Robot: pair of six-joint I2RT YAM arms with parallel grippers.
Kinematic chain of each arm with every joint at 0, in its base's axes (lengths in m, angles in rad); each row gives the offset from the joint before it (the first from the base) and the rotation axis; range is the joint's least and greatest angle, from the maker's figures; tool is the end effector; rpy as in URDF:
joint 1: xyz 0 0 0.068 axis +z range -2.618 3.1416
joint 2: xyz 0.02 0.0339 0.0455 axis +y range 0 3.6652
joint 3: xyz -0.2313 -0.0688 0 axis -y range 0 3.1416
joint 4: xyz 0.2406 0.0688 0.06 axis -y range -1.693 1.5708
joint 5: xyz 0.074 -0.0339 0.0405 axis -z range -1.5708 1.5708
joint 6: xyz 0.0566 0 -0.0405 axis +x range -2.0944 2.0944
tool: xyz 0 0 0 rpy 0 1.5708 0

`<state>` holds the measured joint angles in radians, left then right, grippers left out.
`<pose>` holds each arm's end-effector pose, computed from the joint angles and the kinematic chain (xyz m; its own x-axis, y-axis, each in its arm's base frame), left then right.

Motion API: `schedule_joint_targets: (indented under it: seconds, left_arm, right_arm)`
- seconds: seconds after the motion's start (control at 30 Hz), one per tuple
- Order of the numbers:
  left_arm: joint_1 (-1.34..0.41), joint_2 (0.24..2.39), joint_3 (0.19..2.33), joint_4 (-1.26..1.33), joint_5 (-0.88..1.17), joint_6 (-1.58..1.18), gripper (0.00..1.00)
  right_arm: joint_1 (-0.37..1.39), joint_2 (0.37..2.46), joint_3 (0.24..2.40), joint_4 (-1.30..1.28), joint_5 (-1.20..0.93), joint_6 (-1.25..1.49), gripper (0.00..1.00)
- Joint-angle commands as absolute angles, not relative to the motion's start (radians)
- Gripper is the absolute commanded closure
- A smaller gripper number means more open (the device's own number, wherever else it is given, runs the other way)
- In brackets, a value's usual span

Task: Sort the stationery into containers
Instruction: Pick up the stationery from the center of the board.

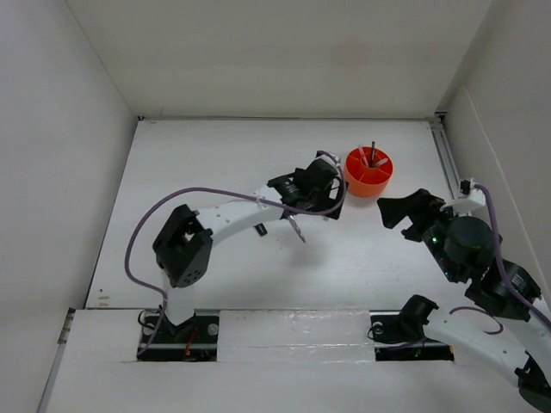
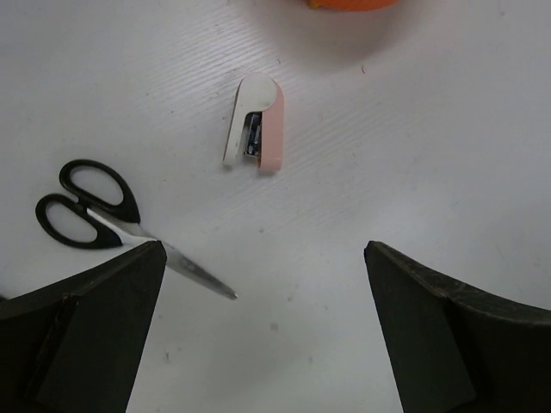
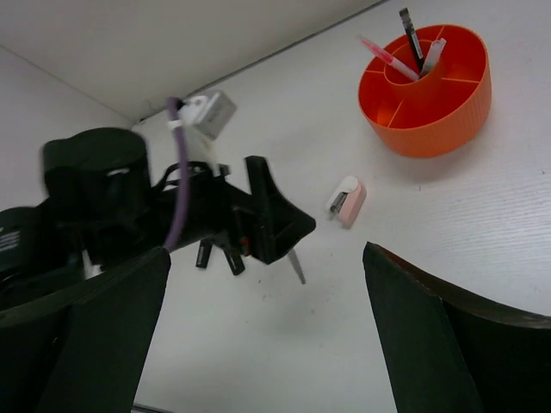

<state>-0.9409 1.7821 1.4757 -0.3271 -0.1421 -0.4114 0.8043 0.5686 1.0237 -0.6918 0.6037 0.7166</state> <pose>0.2544 -0.3353 0.2473 -0.6126 0.1684 -0.7722 0.5321 0.8103 -0.2455 0.1147 0.0728 0.3694 -0.2607 0.5088 -0.8205 -0.0517 0.8413 0.5381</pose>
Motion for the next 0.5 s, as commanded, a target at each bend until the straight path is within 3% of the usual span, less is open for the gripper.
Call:
schedule_joint_targets:
  seconds: [0.0,0.47]
  left_arm:
    - [-0.928,1.874,1.592,-0.367,-0.172,-0.305,0.00]
    - [-0.910,2.229,1.850,-0.430,-0.209,-0.173,0.01]
  right_arm:
    - [0.796,0.509,1.083,-0.788,0.569,0.686,0.00]
    - [0.796,0.456,1.104,-0.833,0.448,0.621,0.00]
